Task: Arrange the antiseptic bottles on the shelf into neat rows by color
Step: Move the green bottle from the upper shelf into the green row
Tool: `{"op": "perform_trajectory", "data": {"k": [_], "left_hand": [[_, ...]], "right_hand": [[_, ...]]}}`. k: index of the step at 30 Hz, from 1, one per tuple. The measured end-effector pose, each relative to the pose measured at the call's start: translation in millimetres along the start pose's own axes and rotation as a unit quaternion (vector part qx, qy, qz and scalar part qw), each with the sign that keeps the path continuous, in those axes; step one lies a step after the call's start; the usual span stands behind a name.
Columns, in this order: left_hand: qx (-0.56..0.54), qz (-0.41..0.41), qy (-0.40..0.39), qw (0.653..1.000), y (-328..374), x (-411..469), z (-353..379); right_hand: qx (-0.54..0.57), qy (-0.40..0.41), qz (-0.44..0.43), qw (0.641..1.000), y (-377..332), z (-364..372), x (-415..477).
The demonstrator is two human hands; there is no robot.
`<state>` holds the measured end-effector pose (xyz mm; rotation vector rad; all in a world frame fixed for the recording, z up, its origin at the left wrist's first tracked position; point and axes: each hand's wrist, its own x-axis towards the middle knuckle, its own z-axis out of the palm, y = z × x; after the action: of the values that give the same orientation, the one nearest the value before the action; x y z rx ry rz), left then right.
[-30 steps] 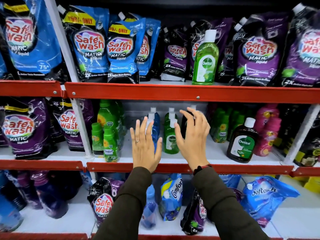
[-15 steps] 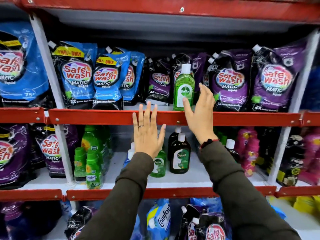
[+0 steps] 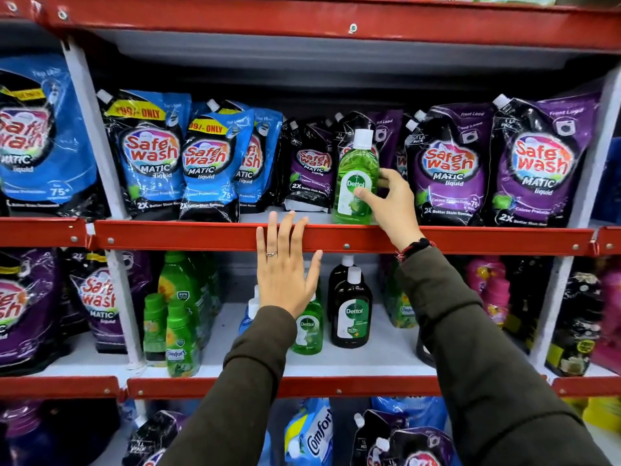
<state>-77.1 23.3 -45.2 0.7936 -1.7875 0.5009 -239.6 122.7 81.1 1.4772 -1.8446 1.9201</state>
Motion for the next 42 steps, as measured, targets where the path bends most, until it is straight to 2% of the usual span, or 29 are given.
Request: {"op": "perform_trajectory", "data": {"k": [5, 15, 20, 32, 42], "left_hand": [[0.006, 0.002, 0.007, 1.000, 0, 0, 2], [-0.014, -0.010, -0.003, 1.000, 5, -6, -7], [-0.020, -0.039, -0.023, 0.999, 5, -46, -10], [-0.043, -0.066, -0.162, 0.984, 1, -167, 2], [-0.060, -0.109, -0.310, 0.942, -4, -240, 8]], "right_hand": [[0.038, 0.009, -0.022, 0.999, -16, -8, 3], [0.091, -0.073, -0.016, 0.993, -35, -29, -23], [0.130, -0.099, -0.007, 0.987, -21, -23, -58], [0.117, -0.135, 0.040, 0.983, 58, 18, -152], [0.097, -0.153, 0.089, 0.979, 119, 50, -188]]}}
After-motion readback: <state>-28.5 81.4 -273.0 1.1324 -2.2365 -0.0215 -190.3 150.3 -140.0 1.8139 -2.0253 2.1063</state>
